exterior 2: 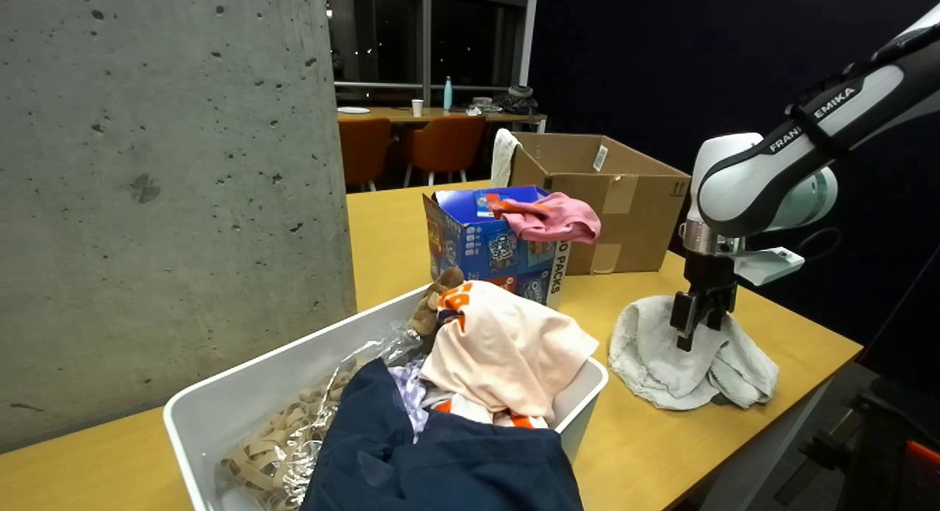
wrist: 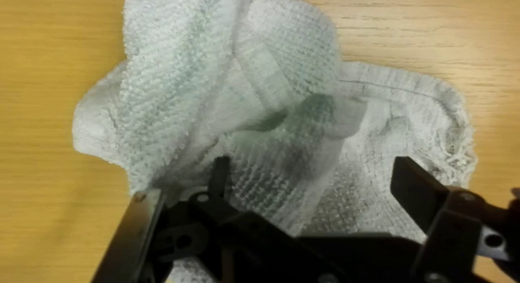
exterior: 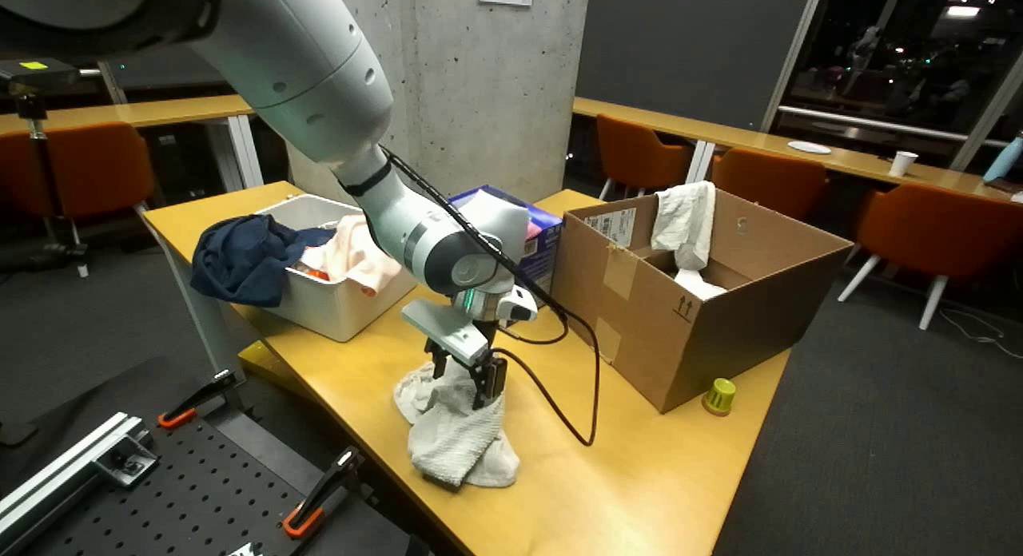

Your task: Place the towel over the radish then lift it and place it in the storage container.

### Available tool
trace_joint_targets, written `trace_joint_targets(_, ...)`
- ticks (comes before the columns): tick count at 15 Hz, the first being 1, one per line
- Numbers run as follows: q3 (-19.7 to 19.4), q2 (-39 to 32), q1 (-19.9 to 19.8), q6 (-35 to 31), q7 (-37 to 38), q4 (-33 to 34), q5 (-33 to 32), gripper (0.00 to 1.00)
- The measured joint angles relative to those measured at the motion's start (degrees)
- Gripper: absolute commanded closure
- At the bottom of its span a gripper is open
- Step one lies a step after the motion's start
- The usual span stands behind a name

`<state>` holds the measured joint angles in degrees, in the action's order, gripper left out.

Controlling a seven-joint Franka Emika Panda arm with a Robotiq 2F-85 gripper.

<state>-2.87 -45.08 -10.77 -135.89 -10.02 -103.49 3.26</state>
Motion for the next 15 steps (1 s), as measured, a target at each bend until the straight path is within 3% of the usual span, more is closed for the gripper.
trace_joint_targets(5, -1.1, -1.0, 0.4, 0.0, 3.0, 1.6, -2.1, 0.0)
trace_joint_targets(13, -1.4, -8.8, 1.8, 1.9, 5.7, 10.2, -3.9, 0.0)
trace_joint_targets(14, -1.4, -9.7, 1.9, 2.3, 5.7, 11.2, -4.0, 0.25)
trace_joint_targets(15, -1.4, -10.5, 1.9, 2.8, 5.7, 12.2, -4.0, 0.26)
